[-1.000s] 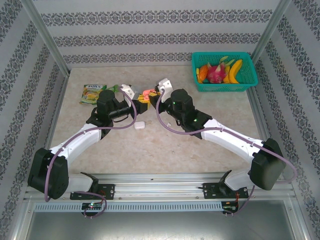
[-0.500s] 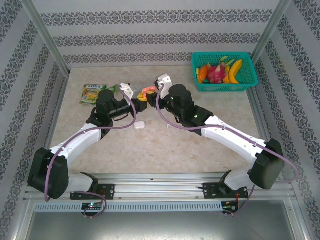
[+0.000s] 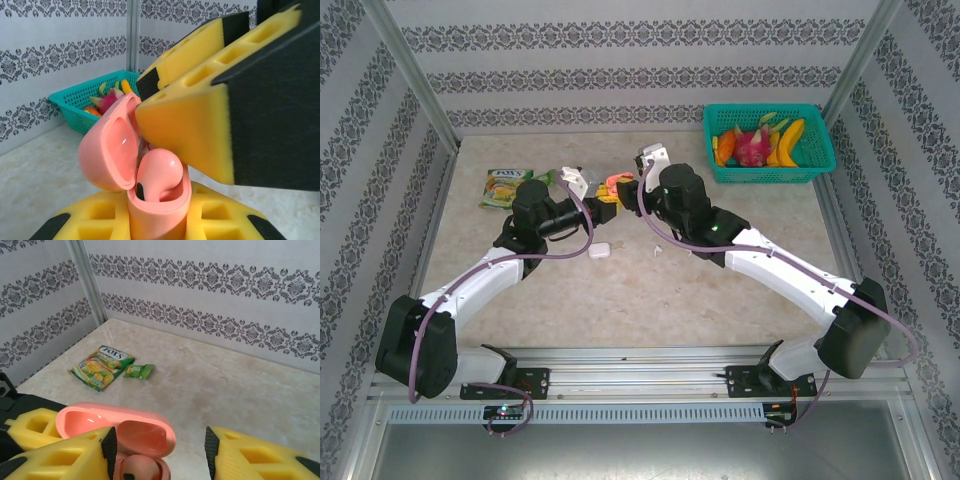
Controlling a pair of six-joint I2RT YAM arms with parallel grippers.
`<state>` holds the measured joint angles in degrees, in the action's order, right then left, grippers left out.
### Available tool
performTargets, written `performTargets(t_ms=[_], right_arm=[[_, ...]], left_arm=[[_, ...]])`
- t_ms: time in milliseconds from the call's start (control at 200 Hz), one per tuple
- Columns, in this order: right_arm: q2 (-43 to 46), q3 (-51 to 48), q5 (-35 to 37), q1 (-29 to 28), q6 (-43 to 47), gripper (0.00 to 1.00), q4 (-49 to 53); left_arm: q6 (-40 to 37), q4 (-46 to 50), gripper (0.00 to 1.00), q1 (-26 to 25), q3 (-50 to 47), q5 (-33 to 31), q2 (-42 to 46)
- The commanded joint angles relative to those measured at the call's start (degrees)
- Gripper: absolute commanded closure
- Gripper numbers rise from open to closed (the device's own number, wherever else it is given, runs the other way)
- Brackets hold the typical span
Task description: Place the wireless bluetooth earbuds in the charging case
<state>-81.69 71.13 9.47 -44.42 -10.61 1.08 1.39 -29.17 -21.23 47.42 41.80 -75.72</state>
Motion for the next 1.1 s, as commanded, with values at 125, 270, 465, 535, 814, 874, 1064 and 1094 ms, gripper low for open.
performTargets(t_ms=[125,270,465,535,814,874,1064,1094], right_arm=[[0.39,-0.38,-0.2,1.23,-2.34,0.49,-0.43],[0.92,-0.09,-2.32,1.7,-3.38,0.49,-0.74],[1.78,1.5,-8.49,2.95,-7.33,0.47,-1.46],[2.4,1.81,-10.94,3.94,-9.41,0.45,-2.15],[3.44,4.43,-16.55,9.08,-16.87,0.43,-1.03],[2.11,6.56,-18.08,10.66,-17.7,0.43,2.21],[-7.51,18.82,-24.31,14.42,-18.12,0.52,18.2],[-9.61,21.41,-24.88,14.61,-17.54,0.54,20.96]], left_arm=[[-0.16,-2.82,1.0,-0.96,-0.11,1.22,0.05],[-0.07,-3.0,1.0,-0.93,-0.12,1.35,-0.54],[0.05,-3.35,1.0,-0.92,-0.21,1.22,-1.29],[0.11,-3.58,1.0,-0.93,-0.33,1.2,-1.62],[-0.38,-3.85,1.0,-0.93,-1.01,1.35,-1.76],[-0.81,-3.8,1.0,-0.99,-1.29,1.4,-1.56],[-2.3,-3.51,1.0,-0.95,-2.02,2.5,-1.35],[-2.49,-3.22,1.0,-0.96,-1.99,2.85,-1.35]])
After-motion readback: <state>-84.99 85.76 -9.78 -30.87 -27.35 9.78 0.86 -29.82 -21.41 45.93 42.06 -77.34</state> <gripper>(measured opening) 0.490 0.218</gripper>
